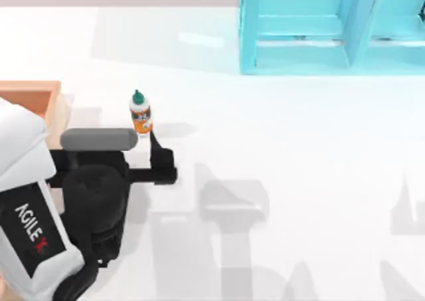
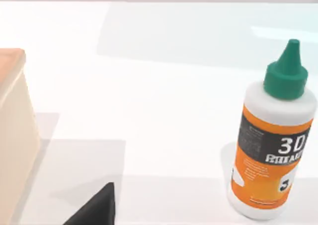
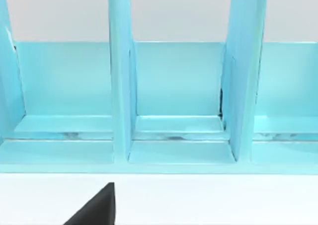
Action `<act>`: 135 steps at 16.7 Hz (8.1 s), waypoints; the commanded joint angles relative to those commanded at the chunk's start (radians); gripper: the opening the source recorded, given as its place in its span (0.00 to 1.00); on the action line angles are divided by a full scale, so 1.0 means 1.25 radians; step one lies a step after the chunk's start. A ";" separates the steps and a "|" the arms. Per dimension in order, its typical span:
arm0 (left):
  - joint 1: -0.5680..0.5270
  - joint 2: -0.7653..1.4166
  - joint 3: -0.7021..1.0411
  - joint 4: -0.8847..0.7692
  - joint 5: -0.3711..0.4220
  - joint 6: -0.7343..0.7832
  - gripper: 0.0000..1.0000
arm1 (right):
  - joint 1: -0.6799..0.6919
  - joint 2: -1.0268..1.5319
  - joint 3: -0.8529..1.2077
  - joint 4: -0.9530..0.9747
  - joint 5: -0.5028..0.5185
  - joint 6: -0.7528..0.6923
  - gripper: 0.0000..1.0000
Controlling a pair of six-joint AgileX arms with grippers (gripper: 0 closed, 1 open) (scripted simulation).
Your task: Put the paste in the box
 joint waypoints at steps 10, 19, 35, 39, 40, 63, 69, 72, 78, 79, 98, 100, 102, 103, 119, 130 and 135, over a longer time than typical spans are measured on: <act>-0.051 0.152 0.038 0.119 -0.041 -0.016 1.00 | 0.000 0.000 0.000 0.000 0.000 0.000 1.00; 0.012 0.214 0.173 0.054 0.022 0.001 1.00 | 0.000 0.000 0.000 0.000 0.000 0.000 1.00; 0.086 0.282 0.330 -0.028 0.094 0.019 0.55 | 0.000 0.000 0.000 0.000 0.000 0.000 1.00; 0.086 0.282 0.330 -0.028 0.094 0.019 0.25 | 0.000 0.000 0.000 0.000 0.000 0.000 1.00; 0.086 0.282 0.330 -0.028 0.094 0.019 0.17 | 0.000 0.000 0.000 0.000 0.000 0.000 1.00; 0.086 -0.018 0.315 -0.311 0.091 0.022 0.00 | 0.000 0.000 0.000 0.000 0.000 0.000 1.00; 0.086 -0.043 0.318 -0.336 0.090 0.023 0.00 | 0.000 0.000 0.000 0.000 0.000 0.000 1.00; 0.094 -0.045 0.325 -0.347 0.103 0.042 0.00 | 0.000 0.000 0.000 0.000 0.000 0.000 1.00; 0.219 -0.082 0.409 -0.508 0.267 0.285 0.00 | 0.000 0.000 0.000 0.000 0.000 0.000 1.00; 0.252 -0.088 0.428 -0.551 0.306 0.349 0.00 | 0.000 0.000 0.000 0.000 0.000 0.000 1.00; 1.019 -0.090 0.690 -1.719 1.171 1.692 0.00 | 0.000 0.000 0.000 0.000 0.000 0.000 1.00; 1.077 -0.068 0.687 -1.841 1.246 1.782 0.00 | 0.000 0.000 0.000 0.000 0.000 0.000 1.00; 1.126 -0.043 0.679 -1.954 1.313 1.854 0.00 | 0.000 0.000 0.000 0.000 0.000 0.000 1.00; 1.148 -0.030 0.673 -2.007 1.344 1.886 0.00 | 0.000 0.000 0.000 0.000 0.000 0.000 1.00; 1.240 0.055 0.632 -2.263 1.495 2.000 0.00 | 0.000 0.000 0.000 0.000 0.000 0.000 1.00; 1.150 -0.010 0.509 -1.810 1.534 1.606 0.00 | 0.000 0.000 0.000 0.000 0.000 0.000 1.00; 1.107 -0.039 0.448 -1.605 1.555 1.422 0.00 | 0.000 0.000 0.000 0.000 0.000 0.000 1.00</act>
